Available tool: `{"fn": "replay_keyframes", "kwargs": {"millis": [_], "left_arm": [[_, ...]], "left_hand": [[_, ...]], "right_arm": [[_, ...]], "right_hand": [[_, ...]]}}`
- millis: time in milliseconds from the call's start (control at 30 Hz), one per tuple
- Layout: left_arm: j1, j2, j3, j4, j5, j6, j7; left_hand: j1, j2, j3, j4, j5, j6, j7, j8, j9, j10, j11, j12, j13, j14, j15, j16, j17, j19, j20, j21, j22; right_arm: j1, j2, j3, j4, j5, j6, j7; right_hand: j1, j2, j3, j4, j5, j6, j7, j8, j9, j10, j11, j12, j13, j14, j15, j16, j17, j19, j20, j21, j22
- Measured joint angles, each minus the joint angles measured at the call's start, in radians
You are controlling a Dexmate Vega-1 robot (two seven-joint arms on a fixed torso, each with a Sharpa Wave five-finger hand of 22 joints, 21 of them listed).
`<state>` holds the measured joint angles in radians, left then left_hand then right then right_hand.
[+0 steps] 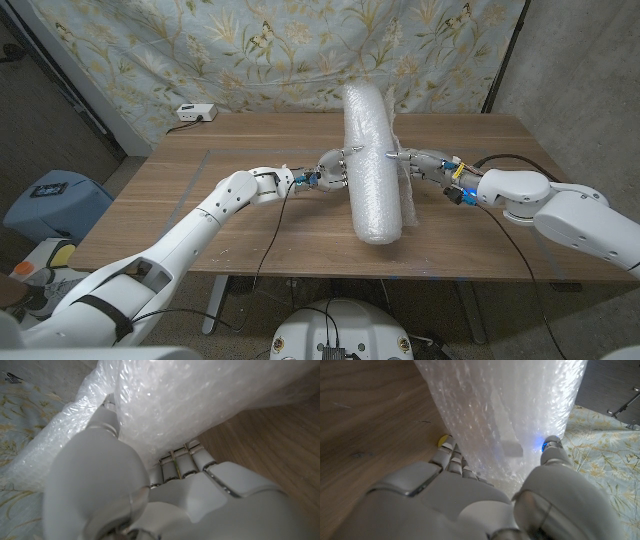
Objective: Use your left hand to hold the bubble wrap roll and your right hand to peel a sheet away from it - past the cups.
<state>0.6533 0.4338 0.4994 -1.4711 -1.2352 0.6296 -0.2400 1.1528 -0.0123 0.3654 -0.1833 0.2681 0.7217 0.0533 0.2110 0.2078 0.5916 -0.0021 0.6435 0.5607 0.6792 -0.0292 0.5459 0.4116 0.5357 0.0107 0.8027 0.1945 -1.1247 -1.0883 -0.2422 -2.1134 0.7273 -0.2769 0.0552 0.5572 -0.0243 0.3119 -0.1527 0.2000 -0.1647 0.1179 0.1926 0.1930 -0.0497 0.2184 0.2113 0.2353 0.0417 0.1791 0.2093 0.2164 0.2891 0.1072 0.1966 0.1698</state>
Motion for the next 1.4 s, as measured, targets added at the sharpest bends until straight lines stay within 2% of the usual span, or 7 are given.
{"fn": "replay_keyframes", "kwargs": {"millis": [300, 400, 700, 967, 1333, 1400], "left_arm": [[-0.003, -0.001, 0.002, 0.01, 0.007, -0.008, -0.03], [-0.007, -0.003, 0.004, 0.016, 0.011, -0.013, -0.045], [-0.019, -0.01, 0.011, 0.04, 0.021, -0.022, -0.091], [-0.03, -0.018, 0.017, 0.06, 0.029, -0.026, -0.134], [-0.042, -0.024, 0.02, 0.084, 0.037, -0.026, -0.171], [-0.042, -0.025, 0.02, 0.086, 0.038, -0.026, -0.175]], "left_hand": [[0.0, 0.0, 0.0, 0.0, 0.011, 0.0, 0.0, 0.0, 0.0, 0.0, 0.0, -0.003, 0.0, 0.0, 0.0, -0.002, 0.0, -0.006, -0.005, 0.006, 0.0], [-0.001, 0.001, 0.0, 0.0, 0.012, 0.0, 0.0, 0.0, 0.0, 0.0, 0.0, -0.003, 0.0, 0.0, 0.0, 0.0, 0.001, -0.006, -0.005, 0.006, 0.0], [-0.001, 0.001, 0.003, -0.003, 0.012, 0.0, 0.0, 0.0, -0.001, 0.0, 0.0, -0.007, 0.0, 0.0, 0.0, 0.0, 0.002, -0.006, -0.005, 0.006, 0.0], [-0.001, 0.001, 0.003, -0.003, 0.011, 0.0, 0.0, -0.003, -0.001, 0.0, 0.0, -0.01, 0.001, -0.001, 0.0, -0.001, 0.002, -0.009, -0.002, 0.011, -0.002], [-0.001, 0.001, 0.003, -0.003, 0.011, 0.004, 0.004, 0.0, -0.001, 0.0, 0.0, -0.015, 0.023, -0.001, 0.0, -0.005, 0.002, -0.009, -0.002, 0.015, -0.001], [-0.001, 0.001, 0.003, -0.003, 0.011, 0.004, 0.004, 0.002, -0.001, 0.0, 0.0, -0.015, 0.023, 0.0, 0.0, -0.008, 0.002, -0.009, -0.002, 0.018, -0.001]], "right_arm": [[0.01, 0.001, -0.014, 0.015, 0.0, 0.008, 0.003], [0.014, 0.001, -0.018, 0.021, 0.0, 0.011, 0.004], [0.011, 0.004, -0.018, 0.037, -0.001, 0.022, -0.009], [0.007, 0.007, -0.012, 0.062, -0.002, 0.027, -0.029], [0.014, 0.01, -0.012, 0.082, -0.002, 0.023, -0.034], [0.016, 0.01, -0.012, 0.083, 0.0, 0.021, -0.028]], "right_hand": [[0.004, 0.004, 0.0, 0.0, 0.0, 0.012, 0.004, 0.004, 0.0, 0.025, -0.003, 0.016, 0.004, 0.021, -0.01, 0.01, 0.0, 0.022, -0.007, 0.007, 0.0], [0.01, 0.009, 0.0, 0.0, 0.0, 0.029, 0.003, 0.011, 0.0, 0.046, -0.004, 0.023, 0.005, 0.036, -0.015, 0.015, 0.0, 0.039, -0.005, 0.007, 0.0], [0.032, 0.005, 0.0, 0.0, 0.0, 0.083, 0.001, 0.022, 0.0, 0.11, -0.007, 0.055, 0.014, 0.087, -0.037, 0.029, 0.005, 0.089, -0.024, 0.023, 0.0], [0.05, -0.003, -0.001, 0.0, 0.0, 0.12, 0.0, 0.03, 0.0, 0.133, -0.019, 0.066, 0.019, 0.112, -0.044, 0.039, 0.005, 0.123, -0.031, 0.023, 0.004], [0.055, -0.003, -0.001, 0.0, -0.003, 0.126, 0.0, 0.03, 0.0, 0.135, -0.016, 0.066, 0.023, 0.113, -0.045, 0.039, 0.005, 0.127, -0.027, 0.023, 0.005], [0.055, -0.002, -0.001, 0.0, 0.0, 0.126, 0.0, 0.025, 0.0, 0.126, -0.008, 0.066, 0.023, 0.107, -0.039, 0.037, 0.009, 0.124, -0.024, 0.023, 0.005]]}}
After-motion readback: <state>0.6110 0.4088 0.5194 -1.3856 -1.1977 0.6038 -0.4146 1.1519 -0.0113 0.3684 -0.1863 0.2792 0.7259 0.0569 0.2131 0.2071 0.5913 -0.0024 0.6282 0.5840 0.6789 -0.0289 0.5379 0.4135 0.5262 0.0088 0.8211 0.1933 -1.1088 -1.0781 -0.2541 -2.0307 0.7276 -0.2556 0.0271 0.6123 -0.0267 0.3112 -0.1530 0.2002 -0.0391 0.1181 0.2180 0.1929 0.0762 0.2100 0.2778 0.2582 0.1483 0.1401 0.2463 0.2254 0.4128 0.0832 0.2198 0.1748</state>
